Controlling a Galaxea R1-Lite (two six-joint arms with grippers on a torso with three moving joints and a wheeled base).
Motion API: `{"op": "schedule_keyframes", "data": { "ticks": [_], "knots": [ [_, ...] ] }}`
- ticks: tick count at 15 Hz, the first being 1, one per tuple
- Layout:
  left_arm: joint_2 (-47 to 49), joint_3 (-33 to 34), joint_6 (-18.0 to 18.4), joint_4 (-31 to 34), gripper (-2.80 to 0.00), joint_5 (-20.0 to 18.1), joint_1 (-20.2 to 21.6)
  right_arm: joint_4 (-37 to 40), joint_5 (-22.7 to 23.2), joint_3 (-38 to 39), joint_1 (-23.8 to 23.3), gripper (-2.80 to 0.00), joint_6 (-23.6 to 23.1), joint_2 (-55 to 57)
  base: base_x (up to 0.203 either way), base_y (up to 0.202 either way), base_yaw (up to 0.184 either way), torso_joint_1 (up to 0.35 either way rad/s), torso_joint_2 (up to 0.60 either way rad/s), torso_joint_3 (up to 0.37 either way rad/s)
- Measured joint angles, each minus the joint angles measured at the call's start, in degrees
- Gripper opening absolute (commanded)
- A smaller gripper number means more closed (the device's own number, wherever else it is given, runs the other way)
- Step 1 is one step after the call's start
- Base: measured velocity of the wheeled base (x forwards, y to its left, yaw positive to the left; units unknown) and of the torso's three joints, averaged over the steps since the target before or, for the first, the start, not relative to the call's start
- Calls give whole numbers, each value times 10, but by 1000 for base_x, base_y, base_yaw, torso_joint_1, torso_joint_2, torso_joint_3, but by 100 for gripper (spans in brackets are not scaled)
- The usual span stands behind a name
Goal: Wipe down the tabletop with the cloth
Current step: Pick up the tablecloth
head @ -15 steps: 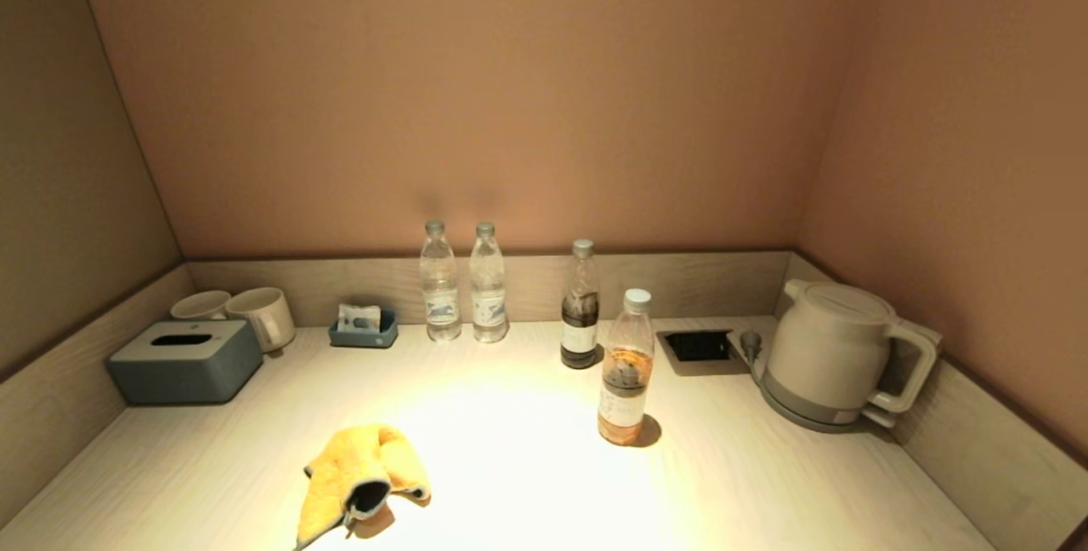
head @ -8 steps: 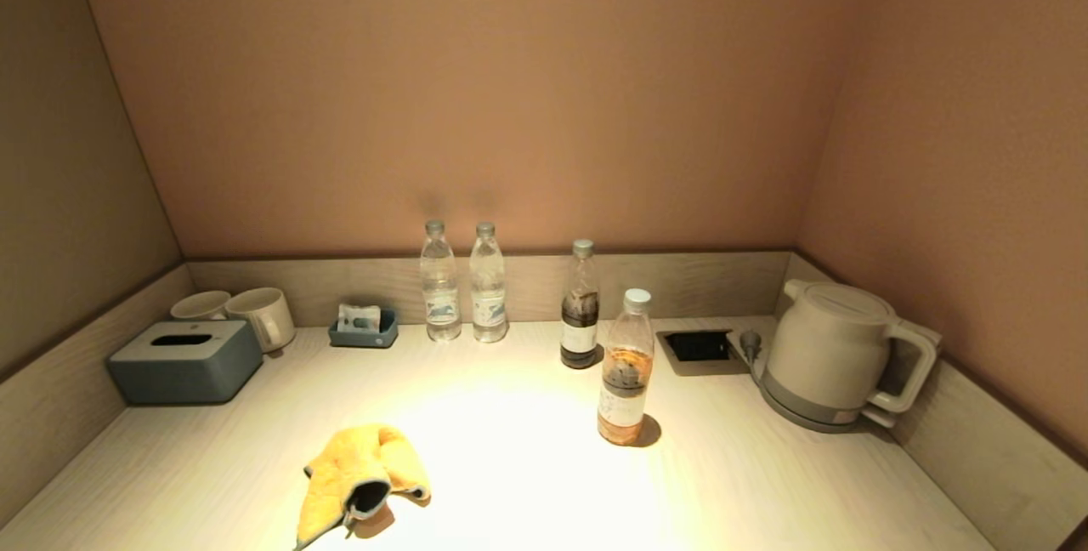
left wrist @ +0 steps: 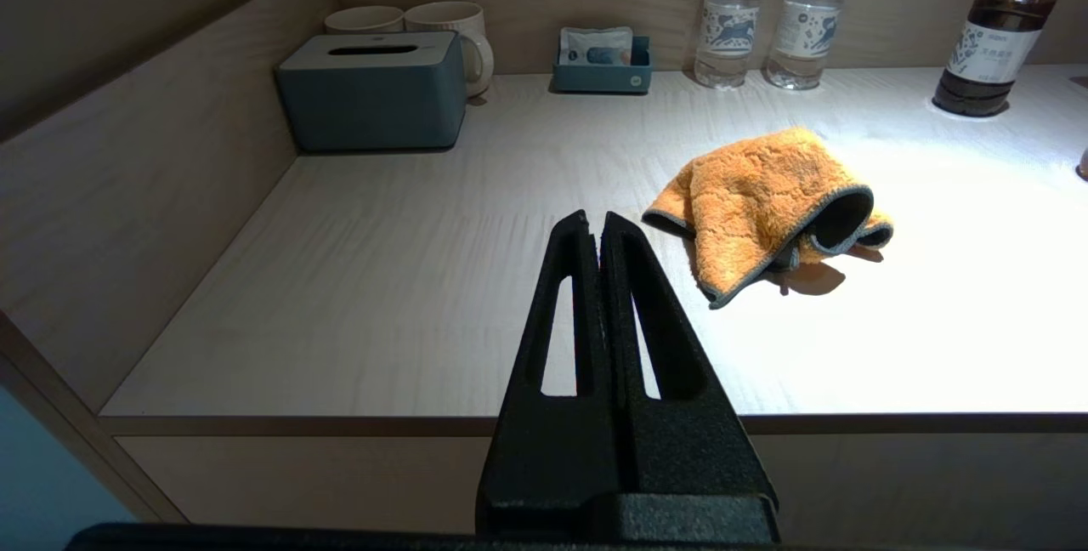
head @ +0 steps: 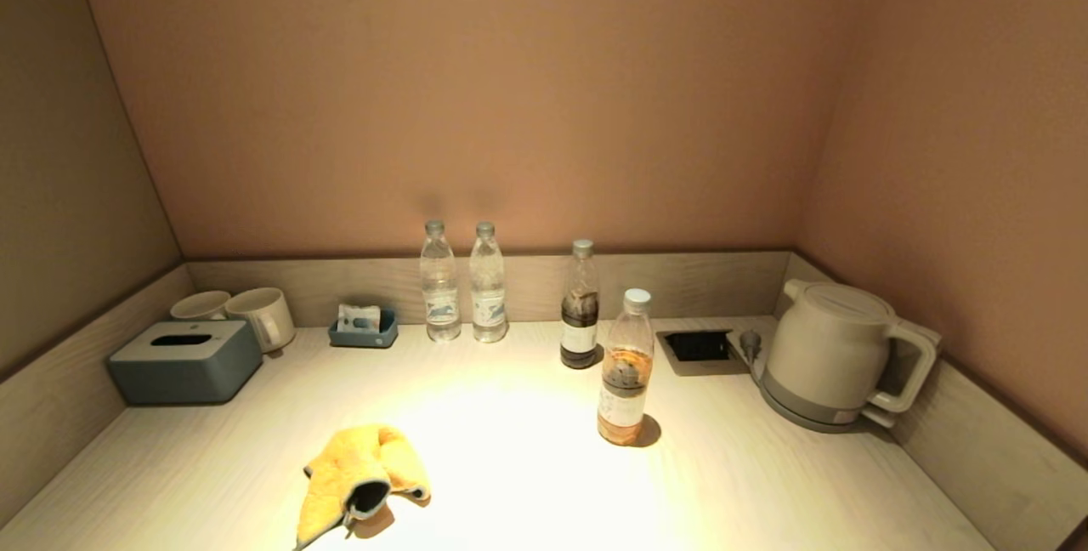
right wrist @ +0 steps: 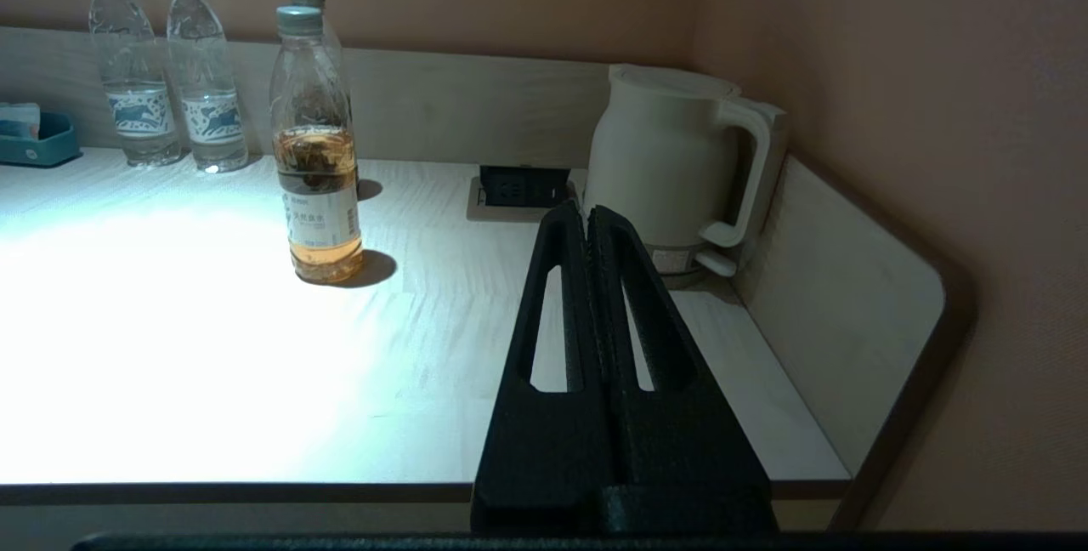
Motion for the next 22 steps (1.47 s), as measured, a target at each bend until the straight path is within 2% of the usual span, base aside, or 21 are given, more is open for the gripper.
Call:
{"op": "schedule_keyframes", "data": {
  "ticks": [8, 12, 14, 17, 22],
  "knots": [
    [3, -12, 5, 15, -280, -3, 0, 78, -1, 0, 0, -280, 45, 0, 0, 0, 0, 0, 0, 0],
    [75, -105, -17, 42, -280, -19, 0, 79, -1, 0, 0, -280, 45, 0, 0, 0, 0, 0, 0, 0],
    [161, -154, -43, 46, -280, -33, 0, 79, -1, 0, 0, -280, 45, 0, 0, 0, 0, 0, 0, 0],
    [354, -244, -80, 48, -280, -66, -1, 79, -1, 0, 0, -280, 45, 0, 0, 0, 0, 0, 0, 0],
    [726, -407, -89, 52, -280, -128, -32, 79, -1, 0, 0, -280, 45, 0, 0, 0, 0, 0, 0, 0]
  ]
}}
